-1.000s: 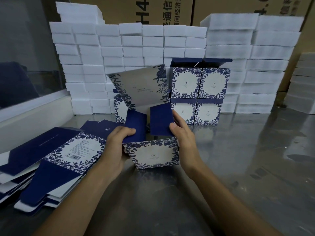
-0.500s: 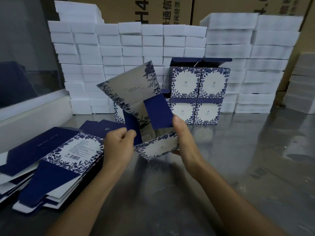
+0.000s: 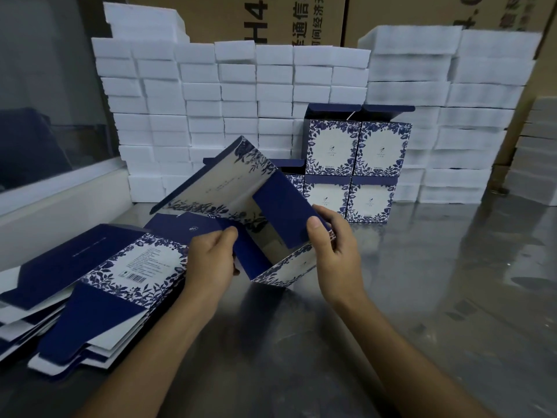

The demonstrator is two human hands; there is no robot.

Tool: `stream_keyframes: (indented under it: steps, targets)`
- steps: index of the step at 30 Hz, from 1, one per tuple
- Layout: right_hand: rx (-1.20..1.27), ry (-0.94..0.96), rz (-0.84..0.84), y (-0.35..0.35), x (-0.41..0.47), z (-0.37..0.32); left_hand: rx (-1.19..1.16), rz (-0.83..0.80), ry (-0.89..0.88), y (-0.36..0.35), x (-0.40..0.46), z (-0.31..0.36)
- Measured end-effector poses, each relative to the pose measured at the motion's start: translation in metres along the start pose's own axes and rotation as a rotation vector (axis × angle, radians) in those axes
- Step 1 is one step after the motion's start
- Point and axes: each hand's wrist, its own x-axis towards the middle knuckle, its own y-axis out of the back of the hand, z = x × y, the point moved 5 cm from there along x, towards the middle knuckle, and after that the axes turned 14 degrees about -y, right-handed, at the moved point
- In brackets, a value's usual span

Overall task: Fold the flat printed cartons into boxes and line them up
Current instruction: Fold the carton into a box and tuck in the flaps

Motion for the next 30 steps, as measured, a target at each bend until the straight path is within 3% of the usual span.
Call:
stream_keyframes:
  steps: [12, 16, 23, 26, 30]
  targets:
    - [-0.027, 0.085, 0.043, 0.003, 0.002, -0.005, -0.067, 0.113, 0.026, 0.009, 0.0, -0.004]
    - [-0.034, 0.067, 0.047, 0.003, 0.003, -0.006, 0.006, 0.135, -0.096, 0.01, -0.002, 0.007]
    - [-0.088, -0.095, 0.109, 0.005, 0.01, 0.011, 0.019, -0.052, -0.129, -0.004, -0.01, 0.006]
    - [-0.096, -0.194, 0.062, 0.003, 0.009, 0.027, -0.031, -0.085, -0.088, -0.009, -0.011, 0.0]
    - [-0.081, -0.179, 0.092, 0.003, 0.011, 0.028, -0.08, -0.112, -0.067, -0.01, -0.009, -0.005]
